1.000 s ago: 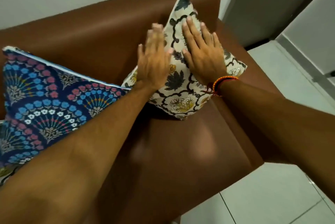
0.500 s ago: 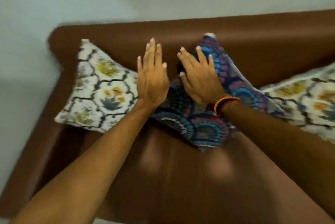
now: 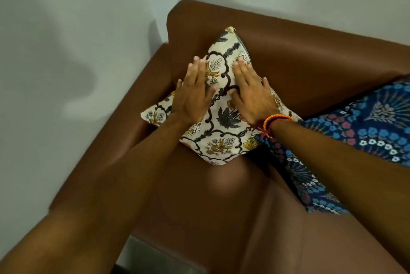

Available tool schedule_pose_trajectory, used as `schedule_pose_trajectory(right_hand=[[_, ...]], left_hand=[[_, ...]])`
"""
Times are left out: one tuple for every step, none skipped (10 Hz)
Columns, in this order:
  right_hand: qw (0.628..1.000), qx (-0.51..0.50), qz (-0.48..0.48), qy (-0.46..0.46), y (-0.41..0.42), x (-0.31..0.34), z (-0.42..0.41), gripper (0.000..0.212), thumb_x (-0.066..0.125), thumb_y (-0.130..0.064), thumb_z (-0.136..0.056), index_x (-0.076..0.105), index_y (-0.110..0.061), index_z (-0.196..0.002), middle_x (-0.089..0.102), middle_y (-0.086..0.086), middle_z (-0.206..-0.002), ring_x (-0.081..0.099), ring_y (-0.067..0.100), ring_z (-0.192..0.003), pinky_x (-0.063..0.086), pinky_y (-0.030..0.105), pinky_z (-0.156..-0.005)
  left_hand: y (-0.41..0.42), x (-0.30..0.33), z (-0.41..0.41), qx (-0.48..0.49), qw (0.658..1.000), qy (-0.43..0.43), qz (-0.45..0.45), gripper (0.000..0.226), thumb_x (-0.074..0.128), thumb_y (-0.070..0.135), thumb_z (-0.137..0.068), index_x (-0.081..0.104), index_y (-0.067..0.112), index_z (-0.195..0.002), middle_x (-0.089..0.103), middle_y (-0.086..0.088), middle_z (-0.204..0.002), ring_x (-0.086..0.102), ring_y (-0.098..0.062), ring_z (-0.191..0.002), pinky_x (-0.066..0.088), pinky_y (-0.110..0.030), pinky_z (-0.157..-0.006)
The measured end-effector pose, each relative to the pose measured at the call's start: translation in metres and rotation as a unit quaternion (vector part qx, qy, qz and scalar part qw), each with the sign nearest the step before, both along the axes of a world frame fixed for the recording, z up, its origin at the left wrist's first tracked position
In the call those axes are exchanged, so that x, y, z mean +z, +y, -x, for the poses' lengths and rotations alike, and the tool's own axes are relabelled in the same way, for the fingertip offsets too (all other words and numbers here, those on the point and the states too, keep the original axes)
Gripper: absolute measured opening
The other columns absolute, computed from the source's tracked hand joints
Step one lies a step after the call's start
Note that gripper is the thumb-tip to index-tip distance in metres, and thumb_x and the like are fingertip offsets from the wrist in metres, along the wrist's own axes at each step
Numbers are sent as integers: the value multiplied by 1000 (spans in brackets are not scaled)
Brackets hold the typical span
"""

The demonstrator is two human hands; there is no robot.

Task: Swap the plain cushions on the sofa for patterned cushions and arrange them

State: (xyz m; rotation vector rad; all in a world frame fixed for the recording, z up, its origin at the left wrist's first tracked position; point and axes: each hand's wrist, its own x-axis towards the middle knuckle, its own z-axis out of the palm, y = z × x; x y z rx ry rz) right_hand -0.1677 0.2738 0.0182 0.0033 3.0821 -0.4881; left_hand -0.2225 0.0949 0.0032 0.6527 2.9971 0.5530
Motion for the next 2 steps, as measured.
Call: schedule_pose_trajectory(right_hand=[[999, 15, -45, 7, -2, -2, -10, 67, 27, -42, -108, -2, -23, -165, -3, -3, -175, 9, 34, -161, 19, 71, -123], [997, -36, -39, -63, 7, 16, -7, 71, 29, -48, -108, -4, -22, -165, -9, -4, -175, 9, 37, -160, 19, 74, -121]], left_hand=[[2, -3, -6, -33, 996, 83, 24, 72, 37, 45, -109, 8, 10, -165, 5, -12, -174, 11, -29, -160, 25, -59, -124], [0, 7, -6, -66, 991, 73, 90, 69, 35, 42, -109, 9, 13, -165, 7, -8, -174, 11, -25, -160, 25, -62, -123]])
